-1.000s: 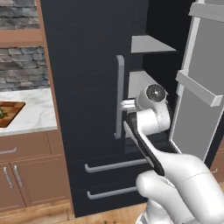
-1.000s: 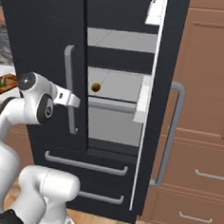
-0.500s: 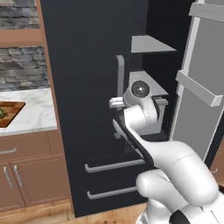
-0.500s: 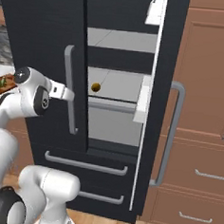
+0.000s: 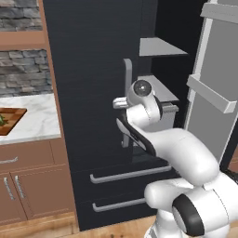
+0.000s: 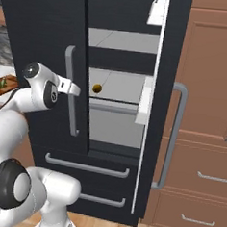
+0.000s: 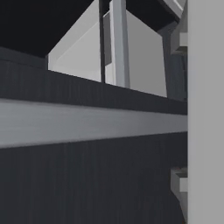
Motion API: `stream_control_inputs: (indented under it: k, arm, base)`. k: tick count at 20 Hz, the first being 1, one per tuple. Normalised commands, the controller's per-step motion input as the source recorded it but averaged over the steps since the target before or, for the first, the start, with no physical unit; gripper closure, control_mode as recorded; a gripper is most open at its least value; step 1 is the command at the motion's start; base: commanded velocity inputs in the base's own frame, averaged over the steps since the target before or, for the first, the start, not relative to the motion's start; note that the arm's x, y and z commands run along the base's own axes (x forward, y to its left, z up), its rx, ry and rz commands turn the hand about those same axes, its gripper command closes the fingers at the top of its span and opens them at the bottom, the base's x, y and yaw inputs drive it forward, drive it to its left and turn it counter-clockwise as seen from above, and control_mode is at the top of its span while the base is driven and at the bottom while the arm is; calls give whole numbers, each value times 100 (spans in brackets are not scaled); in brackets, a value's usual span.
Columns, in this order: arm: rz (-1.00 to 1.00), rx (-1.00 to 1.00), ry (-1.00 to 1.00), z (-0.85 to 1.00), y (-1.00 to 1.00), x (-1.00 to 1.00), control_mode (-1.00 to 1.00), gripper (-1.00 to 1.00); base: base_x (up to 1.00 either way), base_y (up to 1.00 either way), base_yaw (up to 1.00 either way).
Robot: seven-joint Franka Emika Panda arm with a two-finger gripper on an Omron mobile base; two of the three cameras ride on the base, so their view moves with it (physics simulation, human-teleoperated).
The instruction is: Retrieve a lemon from the fridge and place it on the cutting board with the fish.
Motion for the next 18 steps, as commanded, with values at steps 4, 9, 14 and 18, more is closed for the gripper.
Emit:
stream_control_inputs:
  k: [4,9,14,18]
  arm:
    - [0,0,0,-1,1,49,-100,-100]
    - [0,0,0,0,2,44,-100,-100]
    - [0,0,0,0,6,35,-100,-100]
    - [0,0,0,0,12,31,-100,-100]
  base:
    - [0,0,0]
    - [0,0,0]
    - [0,0,0]
    - [0,0,0]
